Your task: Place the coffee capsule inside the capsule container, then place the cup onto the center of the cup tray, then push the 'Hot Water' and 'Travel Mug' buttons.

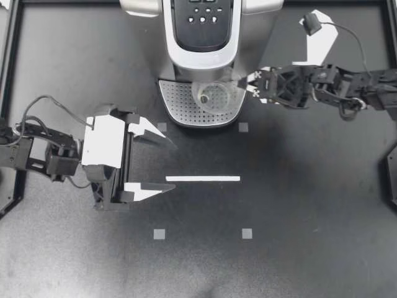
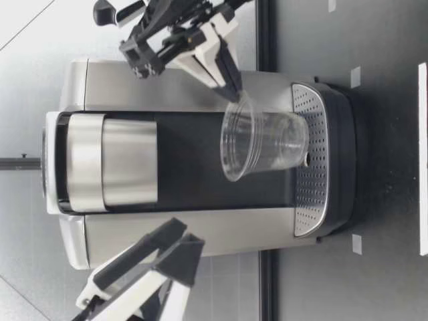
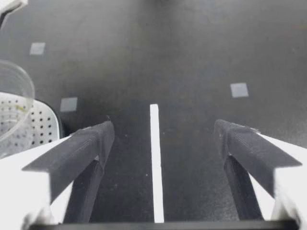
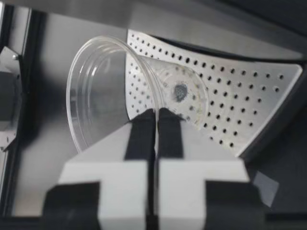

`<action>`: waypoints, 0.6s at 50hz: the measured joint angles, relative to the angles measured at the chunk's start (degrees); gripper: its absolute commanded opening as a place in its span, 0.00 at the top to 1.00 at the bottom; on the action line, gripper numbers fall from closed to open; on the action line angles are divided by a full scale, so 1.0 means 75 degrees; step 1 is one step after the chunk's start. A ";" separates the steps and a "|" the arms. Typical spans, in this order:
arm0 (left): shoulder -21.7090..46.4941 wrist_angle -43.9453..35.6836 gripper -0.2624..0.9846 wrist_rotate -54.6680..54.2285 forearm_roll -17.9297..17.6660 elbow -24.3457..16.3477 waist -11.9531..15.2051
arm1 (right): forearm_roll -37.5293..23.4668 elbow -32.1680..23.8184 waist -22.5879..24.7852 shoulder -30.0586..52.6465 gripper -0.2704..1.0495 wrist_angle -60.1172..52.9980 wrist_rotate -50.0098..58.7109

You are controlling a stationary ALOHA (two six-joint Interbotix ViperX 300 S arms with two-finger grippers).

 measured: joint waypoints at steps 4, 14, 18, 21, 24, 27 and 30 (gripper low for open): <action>0.0000 0.0000 0.16 0.0000 0.0000 0.0012 -0.0012 | 0.0000 -0.0082 0.0000 0.0082 0.78 0.0000 0.0000; 0.0000 0.0000 0.16 0.0012 0.0000 0.0023 -0.0012 | 0.0000 -0.0258 0.0035 0.0270 0.78 0.0000 0.0000; 0.0000 0.0000 0.16 0.0000 0.0000 0.0023 -0.0012 | -0.0012 -0.0316 0.0059 0.0340 0.78 0.0035 0.0000; 0.0000 0.0000 0.16 0.0000 0.0000 0.0023 0.0000 | -0.0012 -0.0375 0.0070 0.0375 0.78 0.0117 0.0023; 0.0000 0.0000 0.16 0.0012 0.0000 0.0023 -0.0012 | 0.0000 -0.0422 0.0070 0.0398 0.78 0.0187 0.0023; 0.0000 0.0000 0.16 0.0012 0.0000 0.0023 0.0000 | 0.0000 -0.0480 0.0070 0.0410 0.77 0.0258 0.0035; 0.0000 0.0000 0.16 0.0000 0.0000 0.0023 0.0000 | -0.0012 -0.0539 0.0082 0.0422 0.77 0.0305 0.0035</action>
